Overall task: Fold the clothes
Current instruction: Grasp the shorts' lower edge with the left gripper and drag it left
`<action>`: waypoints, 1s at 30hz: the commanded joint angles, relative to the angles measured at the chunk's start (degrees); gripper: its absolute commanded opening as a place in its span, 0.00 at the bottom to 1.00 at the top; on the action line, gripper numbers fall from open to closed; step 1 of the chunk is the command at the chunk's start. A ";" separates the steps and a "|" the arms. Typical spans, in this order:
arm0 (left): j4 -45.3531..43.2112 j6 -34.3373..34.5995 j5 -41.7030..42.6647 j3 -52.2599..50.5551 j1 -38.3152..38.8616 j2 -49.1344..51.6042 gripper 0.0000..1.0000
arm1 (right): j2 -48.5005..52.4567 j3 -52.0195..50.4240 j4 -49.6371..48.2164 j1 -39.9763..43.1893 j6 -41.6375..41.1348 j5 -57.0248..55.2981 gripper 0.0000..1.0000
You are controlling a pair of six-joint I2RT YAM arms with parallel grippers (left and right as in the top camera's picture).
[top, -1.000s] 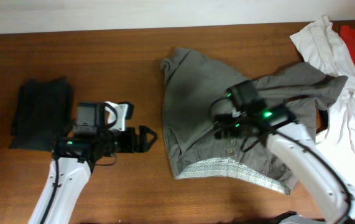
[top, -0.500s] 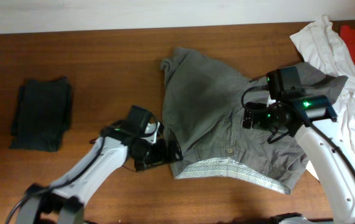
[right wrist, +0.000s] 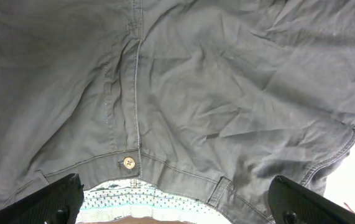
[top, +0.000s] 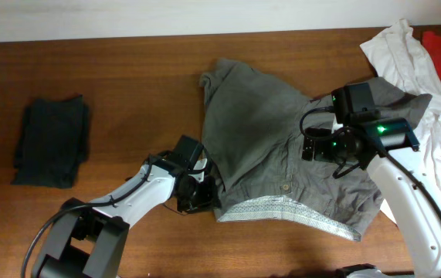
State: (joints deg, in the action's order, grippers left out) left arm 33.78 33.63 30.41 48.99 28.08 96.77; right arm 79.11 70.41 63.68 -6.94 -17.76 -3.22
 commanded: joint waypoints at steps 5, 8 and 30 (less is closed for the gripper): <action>-0.31 -0.31 -1.31 0.68 0.15 0.39 0.00 | -1.29 1.29 0.42 0.39 0.39 -0.94 0.99; 0.39 -0.94 -3.26 0.70 -0.15 0.26 0.00 | -1.29 1.29 0.68 0.39 0.42 -0.98 0.99; 22.69 -12.94 -11.96 27.10 -39.28 -3.26 0.99 | -1.27 1.29 1.07 0.39 1.03 -0.98 0.99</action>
State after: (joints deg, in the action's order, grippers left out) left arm 52.36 22.00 14.37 76.99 -12.34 93.45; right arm 79.11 70.41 64.75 -6.94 -17.08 -3.22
